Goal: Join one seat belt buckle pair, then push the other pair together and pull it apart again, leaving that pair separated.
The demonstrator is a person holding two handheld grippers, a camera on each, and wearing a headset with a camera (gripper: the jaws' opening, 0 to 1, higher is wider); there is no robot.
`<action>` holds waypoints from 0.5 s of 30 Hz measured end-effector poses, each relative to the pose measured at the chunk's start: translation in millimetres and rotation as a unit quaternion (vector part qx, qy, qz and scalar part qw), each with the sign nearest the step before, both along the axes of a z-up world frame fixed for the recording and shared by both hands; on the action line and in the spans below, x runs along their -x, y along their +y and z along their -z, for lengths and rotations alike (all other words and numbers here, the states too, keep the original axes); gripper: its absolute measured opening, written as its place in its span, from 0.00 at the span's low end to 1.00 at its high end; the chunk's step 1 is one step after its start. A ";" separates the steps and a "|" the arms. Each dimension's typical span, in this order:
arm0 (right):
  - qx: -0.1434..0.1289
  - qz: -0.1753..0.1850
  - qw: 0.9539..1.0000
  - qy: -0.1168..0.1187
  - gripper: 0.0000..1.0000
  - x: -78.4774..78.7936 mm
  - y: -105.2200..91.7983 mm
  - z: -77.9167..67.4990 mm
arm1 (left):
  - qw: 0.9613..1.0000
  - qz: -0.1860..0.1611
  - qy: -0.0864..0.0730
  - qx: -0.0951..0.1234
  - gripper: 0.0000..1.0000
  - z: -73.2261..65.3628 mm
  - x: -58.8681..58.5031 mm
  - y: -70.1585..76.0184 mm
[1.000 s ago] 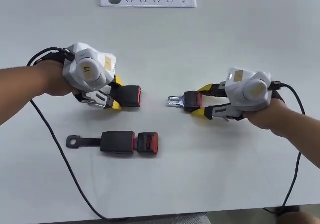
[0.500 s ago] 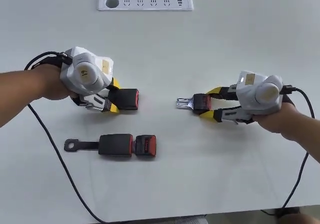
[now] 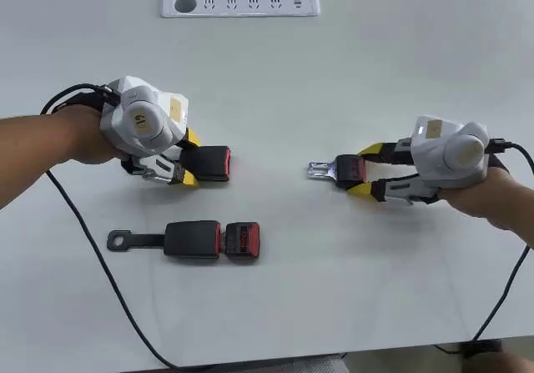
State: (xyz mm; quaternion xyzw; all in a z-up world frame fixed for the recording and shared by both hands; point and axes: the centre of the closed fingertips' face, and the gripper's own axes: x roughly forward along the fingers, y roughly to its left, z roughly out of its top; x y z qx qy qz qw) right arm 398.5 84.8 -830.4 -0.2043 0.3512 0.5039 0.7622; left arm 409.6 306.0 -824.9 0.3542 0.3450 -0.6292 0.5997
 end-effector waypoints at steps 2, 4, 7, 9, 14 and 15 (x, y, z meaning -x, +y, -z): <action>0.002 -0.002 1.000 0.001 0.36 -0.5 -0.1 0.0 | 1.000 0.002 0.000 -0.003 0.34 0.0 -0.1 -0.3; 0.004 -0.009 1.000 0.001 0.36 -0.7 1.3 0.2 | 1.000 0.003 0.000 -0.005 0.34 0.0 -0.3 -0.5; 0.004 -0.011 1.000 0.006 0.38 -1.1 4.1 -0.3 | 1.000 0.001 -0.001 -0.010 0.34 -0.2 0.2 -0.9; 0.005 -0.015 1.000 0.003 0.44 0.6 6.4 -0.5 | 0.999 -0.028 0.006 -0.018 0.35 0.0 -2.0 -0.6; -0.028 0.048 0.998 0.012 0.60 -5.5 11.3 -12.3 | 0.998 -0.055 0.024 -0.008 0.59 -6.6 2.2 -2.7; -0.028 0.054 0.998 0.002 0.62 -9.4 11.5 -14.9 | 0.997 -0.072 0.027 -0.003 0.62 -8.6 1.2 -2.6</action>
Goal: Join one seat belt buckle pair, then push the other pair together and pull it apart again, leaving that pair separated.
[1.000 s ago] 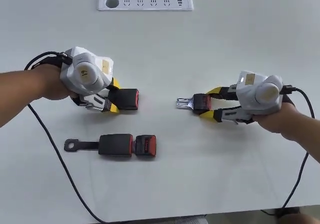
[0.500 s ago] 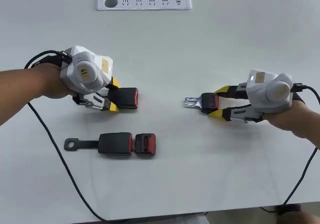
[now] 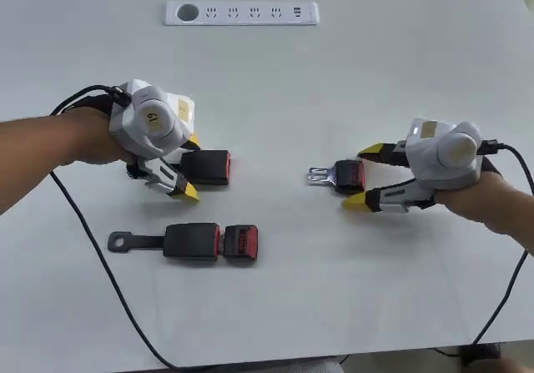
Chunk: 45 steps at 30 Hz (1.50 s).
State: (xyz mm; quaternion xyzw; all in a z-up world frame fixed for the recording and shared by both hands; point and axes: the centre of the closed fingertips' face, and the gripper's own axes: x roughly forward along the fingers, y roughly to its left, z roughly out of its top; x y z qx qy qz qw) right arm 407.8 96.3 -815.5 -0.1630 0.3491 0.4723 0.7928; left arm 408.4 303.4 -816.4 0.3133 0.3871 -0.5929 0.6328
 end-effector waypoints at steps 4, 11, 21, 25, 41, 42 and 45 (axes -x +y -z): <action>-0.004 0.026 0.999 -0.022 0.79 -1.5 4.6 -10.4 | 0.998 -0.048 -0.017 0.027 0.74 -15.8 -5.7 2.0; -0.021 0.082 0.994 -0.068 0.88 -0.6 11.7 -32.9 | 0.976 -0.191 -0.043 0.096 0.87 -45.3 -14.3 18.5; -0.049 0.159 0.982 -0.094 0.93 16.4 20.1 -50.9 | 0.936 -0.309 -0.065 0.157 0.96 -78.3 13.6 48.7; -0.050 0.154 0.981 -0.104 0.95 27.1 30.4 -56.6 | 0.930 -0.320 -0.069 0.167 0.98 -83.7 35.3 60.7; -0.044 0.134 0.982 -0.123 1.00 84.8 56.8 -69.6 | 0.923 -0.323 -0.088 0.189 1.00 -97.1 100.7 111.8; -0.046 0.135 0.982 -0.121 1.00 87.7 57.2 -69.5 | 0.923 -0.323 -0.087 0.189 1.00 -96.4 104.2 113.7; -0.043 0.135 0.982 -0.123 1.00 97.8 58.6 -68.5 | 0.921 -0.327 -0.083 0.194 1.00 -93.4 114.7 120.7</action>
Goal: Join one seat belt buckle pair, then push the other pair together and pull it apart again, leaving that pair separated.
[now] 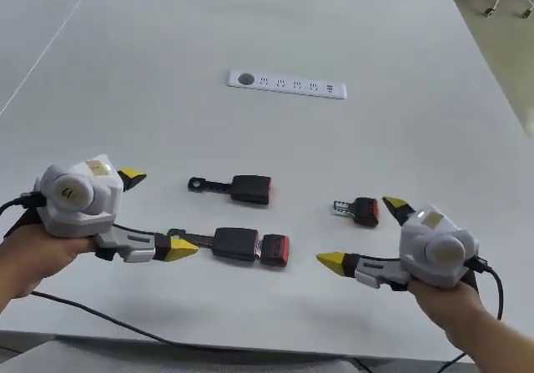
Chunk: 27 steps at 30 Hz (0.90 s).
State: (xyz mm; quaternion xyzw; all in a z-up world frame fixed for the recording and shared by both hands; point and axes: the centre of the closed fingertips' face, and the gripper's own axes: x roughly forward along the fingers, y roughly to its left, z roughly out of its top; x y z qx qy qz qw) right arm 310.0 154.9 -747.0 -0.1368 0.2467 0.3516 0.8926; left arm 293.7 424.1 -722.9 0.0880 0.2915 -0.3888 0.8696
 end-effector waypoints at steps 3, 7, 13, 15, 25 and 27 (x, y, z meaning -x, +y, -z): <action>0.002 0.002 1.000 0.003 1.00 10.3 0.9 1.8 | 1.000 0.004 0.004 -0.005 1.00 3.9 11.7 5.8; 0.009 0.003 1.000 0.003 1.00 19.4 0.8 2.5 | 1.000 0.004 0.004 -0.002 1.00 2.7 21.2 11.7; 0.004 0.016 1.000 -0.001 1.00 30.6 -2.0 -4.9 | 1.000 -0.009 -0.001 0.009 1.00 -1.5 30.1 23.0; 0.008 0.017 1.000 -0.006 1.00 34.4 -3.1 -6.4 | 1.000 -0.013 -0.005 0.009 1.00 -2.3 32.8 25.4; 0.008 0.027 1.000 -0.002 1.00 50.4 -6.6 -5.5 | 1.000 -0.016 -0.005 0.016 1.00 -4.2 42.3 27.4; 0.008 0.026 1.000 0.000 1.00 52.0 -6.1 -4.4 | 1.000 -0.016 -0.003 0.015 1.00 -2.2 44.2 28.8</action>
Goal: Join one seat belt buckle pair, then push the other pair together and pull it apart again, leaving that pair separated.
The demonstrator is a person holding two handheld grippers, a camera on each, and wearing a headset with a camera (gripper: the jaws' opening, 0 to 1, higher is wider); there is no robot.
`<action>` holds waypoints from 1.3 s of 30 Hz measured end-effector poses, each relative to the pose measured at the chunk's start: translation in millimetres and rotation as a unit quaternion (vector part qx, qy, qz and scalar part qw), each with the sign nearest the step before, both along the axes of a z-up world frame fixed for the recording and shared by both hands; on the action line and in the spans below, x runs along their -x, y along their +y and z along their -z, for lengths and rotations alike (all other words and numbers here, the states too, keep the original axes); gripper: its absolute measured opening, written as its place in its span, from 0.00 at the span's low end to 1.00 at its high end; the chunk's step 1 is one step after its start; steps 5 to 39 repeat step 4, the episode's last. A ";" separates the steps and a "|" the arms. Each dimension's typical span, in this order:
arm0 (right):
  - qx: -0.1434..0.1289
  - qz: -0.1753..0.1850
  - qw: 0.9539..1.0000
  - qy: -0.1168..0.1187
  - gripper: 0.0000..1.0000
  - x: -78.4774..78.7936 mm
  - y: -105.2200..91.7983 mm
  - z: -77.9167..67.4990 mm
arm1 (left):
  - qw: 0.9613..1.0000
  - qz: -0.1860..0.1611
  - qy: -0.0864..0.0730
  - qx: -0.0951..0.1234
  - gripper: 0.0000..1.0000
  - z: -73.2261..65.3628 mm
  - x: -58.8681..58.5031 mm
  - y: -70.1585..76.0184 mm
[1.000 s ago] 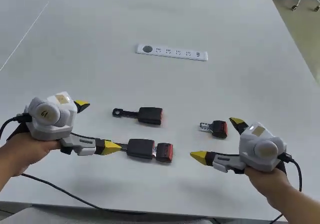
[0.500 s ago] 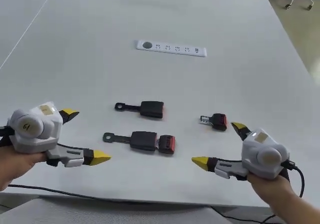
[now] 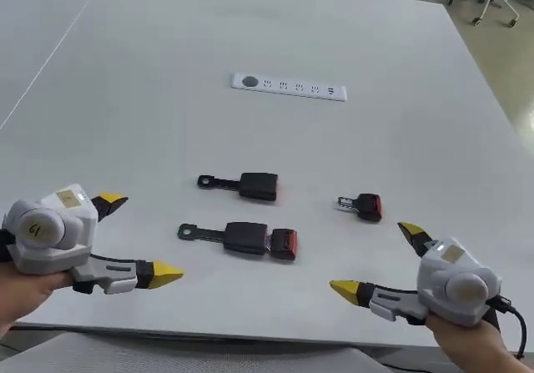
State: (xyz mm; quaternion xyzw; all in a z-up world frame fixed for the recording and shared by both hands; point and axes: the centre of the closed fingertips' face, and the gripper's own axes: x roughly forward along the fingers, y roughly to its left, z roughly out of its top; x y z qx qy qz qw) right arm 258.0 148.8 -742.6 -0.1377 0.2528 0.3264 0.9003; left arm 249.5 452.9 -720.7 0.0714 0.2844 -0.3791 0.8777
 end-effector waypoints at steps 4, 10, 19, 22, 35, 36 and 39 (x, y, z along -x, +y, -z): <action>0.002 0.000 1.000 0.002 1.00 1.2 -0.1 1.2 | 1.000 -0.001 0.004 0.002 1.00 1.9 2.9 2.4; 0.002 0.000 1.000 0.002 1.00 1.2 -0.1 1.2 | 1.000 -0.001 0.004 0.002 1.00 1.9 2.9 2.4; 0.002 0.000 1.000 0.002 1.00 1.2 -0.1 1.2 | 1.000 -0.001 0.004 0.002 1.00 1.9 2.9 2.4; 0.002 0.000 1.000 0.002 1.00 1.2 -0.1 1.2 | 1.000 -0.001 0.004 0.002 1.00 1.9 2.9 2.4; 0.002 0.000 1.000 0.002 1.00 1.2 -0.1 1.2 | 1.000 -0.001 0.004 0.002 1.00 1.9 2.9 2.4; 0.002 0.000 1.000 0.002 1.00 1.2 -0.1 1.2 | 1.000 -0.001 0.004 0.002 1.00 1.9 2.9 2.4; 0.002 0.000 1.000 0.002 1.00 1.2 -0.1 1.2 | 1.000 -0.001 0.004 0.002 1.00 1.9 2.9 2.4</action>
